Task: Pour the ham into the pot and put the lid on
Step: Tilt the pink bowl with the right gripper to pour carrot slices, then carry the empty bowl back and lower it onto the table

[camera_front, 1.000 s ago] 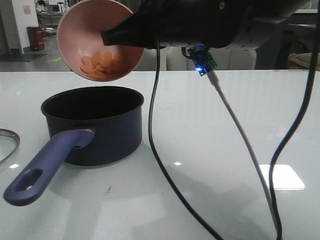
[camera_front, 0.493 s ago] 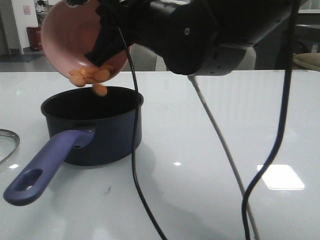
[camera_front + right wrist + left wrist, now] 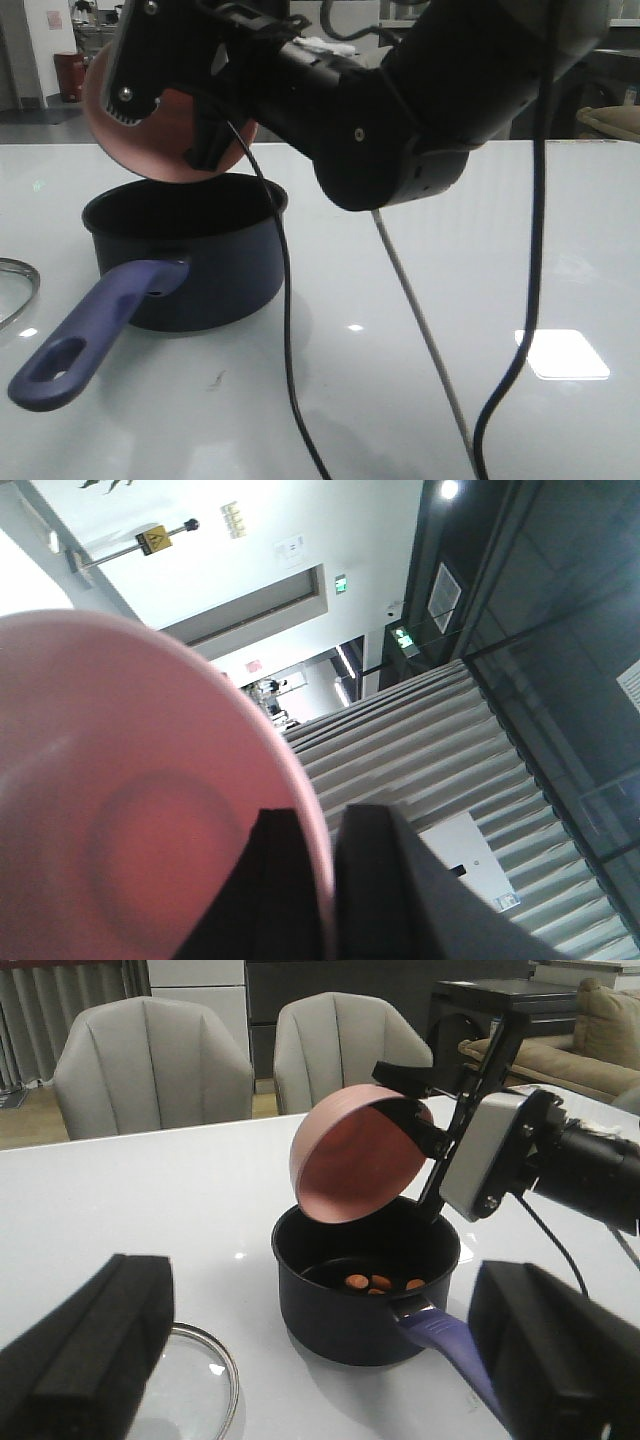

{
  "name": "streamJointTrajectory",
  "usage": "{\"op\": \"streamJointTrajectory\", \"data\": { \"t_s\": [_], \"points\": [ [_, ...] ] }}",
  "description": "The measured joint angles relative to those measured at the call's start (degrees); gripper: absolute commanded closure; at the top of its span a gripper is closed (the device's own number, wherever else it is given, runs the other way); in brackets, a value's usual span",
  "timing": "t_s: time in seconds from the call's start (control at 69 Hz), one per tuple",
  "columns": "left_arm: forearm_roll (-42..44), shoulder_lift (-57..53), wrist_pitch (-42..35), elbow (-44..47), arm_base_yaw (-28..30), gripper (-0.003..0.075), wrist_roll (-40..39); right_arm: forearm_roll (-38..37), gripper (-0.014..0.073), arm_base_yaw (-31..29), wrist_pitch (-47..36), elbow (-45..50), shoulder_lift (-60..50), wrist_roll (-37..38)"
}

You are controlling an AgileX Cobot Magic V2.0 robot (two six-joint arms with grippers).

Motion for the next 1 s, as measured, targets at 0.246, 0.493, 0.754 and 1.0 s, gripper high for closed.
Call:
{"op": "streamJointTrajectory", "data": {
  "t_s": [0.246, 0.493, 0.754, 1.0],
  "points": [
    [0.0, 0.0, 0.0, 0.0, 0.0, 0.0095, 0.0, 10.4, 0.0459, 0.0, 0.6, -3.3, 0.1, 21.8],
    [0.0, 0.0, 0.0, 0.0, 0.0, 0.0096, 0.0, 15.0, 0.0459, 0.0, 20.5, -4.4, -5.5, 40.9],
    [0.0, 0.0, 0.0, 0.0, 0.0, 0.0095, 0.0, 24.1, 0.0459, -1.4, 47.0, -4.5, -17.6, 42.0],
    [0.0, 0.0, 0.0, 0.0, 0.0, 0.0096, 0.0, 25.6, 0.0459, -9.4, 73.5, -4.5, -24.0, 41.7]
  ]
}}
